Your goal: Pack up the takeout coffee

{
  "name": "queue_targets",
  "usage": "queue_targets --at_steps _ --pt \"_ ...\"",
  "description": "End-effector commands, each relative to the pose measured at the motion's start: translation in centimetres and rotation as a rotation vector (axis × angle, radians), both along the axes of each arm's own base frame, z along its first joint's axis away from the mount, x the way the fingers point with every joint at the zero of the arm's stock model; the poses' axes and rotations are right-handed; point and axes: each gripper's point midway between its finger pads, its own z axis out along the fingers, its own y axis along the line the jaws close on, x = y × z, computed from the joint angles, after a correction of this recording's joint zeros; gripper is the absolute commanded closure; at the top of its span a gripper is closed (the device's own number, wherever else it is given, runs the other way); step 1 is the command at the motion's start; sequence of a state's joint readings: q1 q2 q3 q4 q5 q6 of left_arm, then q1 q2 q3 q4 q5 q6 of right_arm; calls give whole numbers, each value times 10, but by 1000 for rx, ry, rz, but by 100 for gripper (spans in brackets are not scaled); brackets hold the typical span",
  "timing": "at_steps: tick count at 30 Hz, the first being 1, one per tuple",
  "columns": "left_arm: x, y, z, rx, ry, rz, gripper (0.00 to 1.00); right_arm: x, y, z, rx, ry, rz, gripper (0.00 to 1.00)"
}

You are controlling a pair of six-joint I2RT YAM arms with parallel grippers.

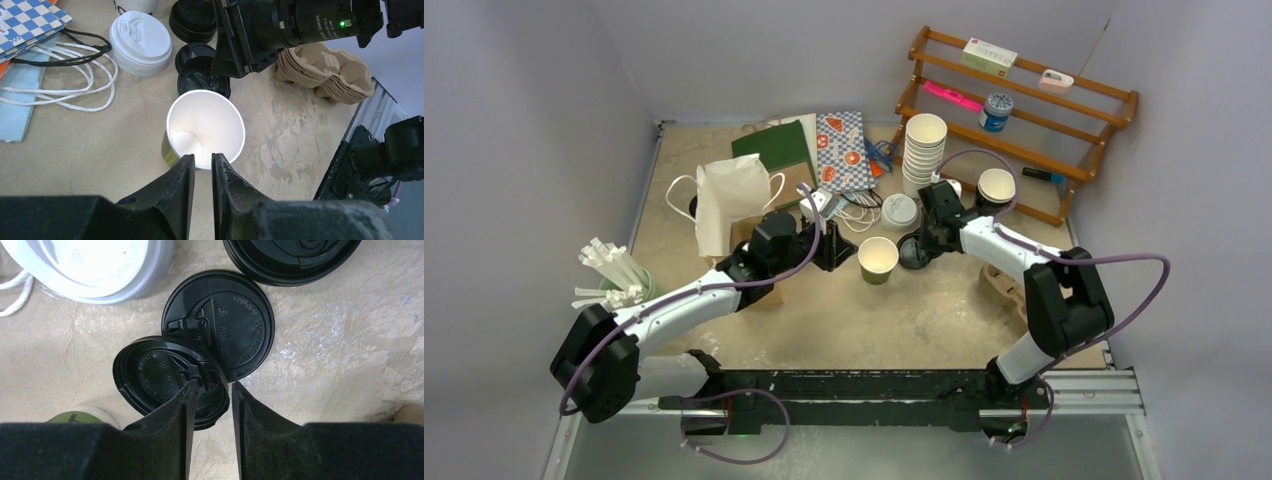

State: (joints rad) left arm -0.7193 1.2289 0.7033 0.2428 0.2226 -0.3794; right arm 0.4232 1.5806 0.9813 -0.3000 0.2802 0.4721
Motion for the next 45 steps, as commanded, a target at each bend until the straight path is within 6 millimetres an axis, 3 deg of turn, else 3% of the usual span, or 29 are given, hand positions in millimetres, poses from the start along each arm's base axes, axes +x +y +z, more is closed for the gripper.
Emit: queue_targets --at_steps 1,13,15,19,28,33,37,42,45 --pt "4 -3 31 -32 -73 -20 78 5 -5 -2 -16 -8 -37 66" --pt "3 -1 30 -22 -71 -19 79 -2 -9 -11 -32 13 -40 74" --pt "3 -2 31 -24 -72 -22 79 -1 -9 -10 -35 12 -41 78" --pt "-2 -5 38 -41 -83 -55 79 0 -9 2 -34 3 -34 99" --pt "-13 -18 69 -80 -147 -133 79 -12 -14 58 -15 -44 -25 100" --pt "-38 -57 84 -28 -291 -243 76 -23 -13 99 50 -105 -29 100" --pt "-56 -82 98 61 -541 -285 53 -36 -8 130 124 -122 -29 100" --pt "-69 -82 119 68 -895 -335 44 -54 -13 163 170 -143 -62 100" --pt "-84 -92 109 175 -1165 -502 44 -61 -16 182 193 -185 -58 100"
